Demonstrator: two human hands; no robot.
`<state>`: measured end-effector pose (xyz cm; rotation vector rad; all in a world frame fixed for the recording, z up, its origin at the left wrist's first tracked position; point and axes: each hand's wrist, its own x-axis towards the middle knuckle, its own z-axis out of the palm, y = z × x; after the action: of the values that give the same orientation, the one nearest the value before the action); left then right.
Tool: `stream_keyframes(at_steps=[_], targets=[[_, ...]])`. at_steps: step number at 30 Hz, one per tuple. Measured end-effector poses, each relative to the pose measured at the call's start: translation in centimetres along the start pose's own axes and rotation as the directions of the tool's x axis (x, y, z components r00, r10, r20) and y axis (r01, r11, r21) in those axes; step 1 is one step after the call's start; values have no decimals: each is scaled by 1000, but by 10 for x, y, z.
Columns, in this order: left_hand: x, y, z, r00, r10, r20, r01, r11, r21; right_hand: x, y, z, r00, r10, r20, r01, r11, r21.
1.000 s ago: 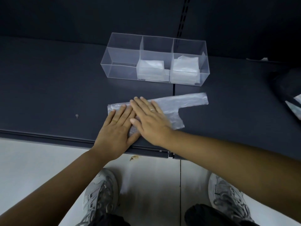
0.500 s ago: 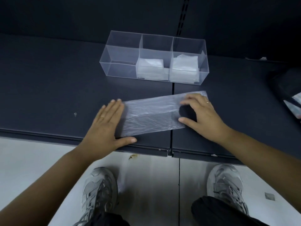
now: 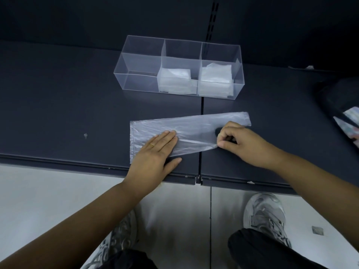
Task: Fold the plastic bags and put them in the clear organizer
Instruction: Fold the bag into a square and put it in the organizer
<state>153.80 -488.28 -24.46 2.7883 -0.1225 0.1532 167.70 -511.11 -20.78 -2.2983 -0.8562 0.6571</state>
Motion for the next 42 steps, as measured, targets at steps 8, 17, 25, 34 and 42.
stream_keyframes(at_steps=[8, 17, 25, 34, 42], targets=[[3, 13, -3, 993, 58, -105, -52, 997, 62, -15, -34, 4, 985, -167, -54, 130, 902, -412], [0, -11, -38, 985, -156, 80, 174, 924, -340, 7, -14, 20, 966, 26, -259, -15, 999, 46], [6, -61, -61, 684, -660, 310, 640, 339, -689, 33, -4, 10, 932, 264, -250, -198, 945, 259], [-5, -5, -22, 956, -147, -254, 160, 987, 30, 46, -8, 16, 900, 297, -318, -272, 955, 123], [-15, -6, 5, 970, -198, 143, 156, 952, 263, 31, -51, 47, 892, -175, -417, 30, 943, -332]])
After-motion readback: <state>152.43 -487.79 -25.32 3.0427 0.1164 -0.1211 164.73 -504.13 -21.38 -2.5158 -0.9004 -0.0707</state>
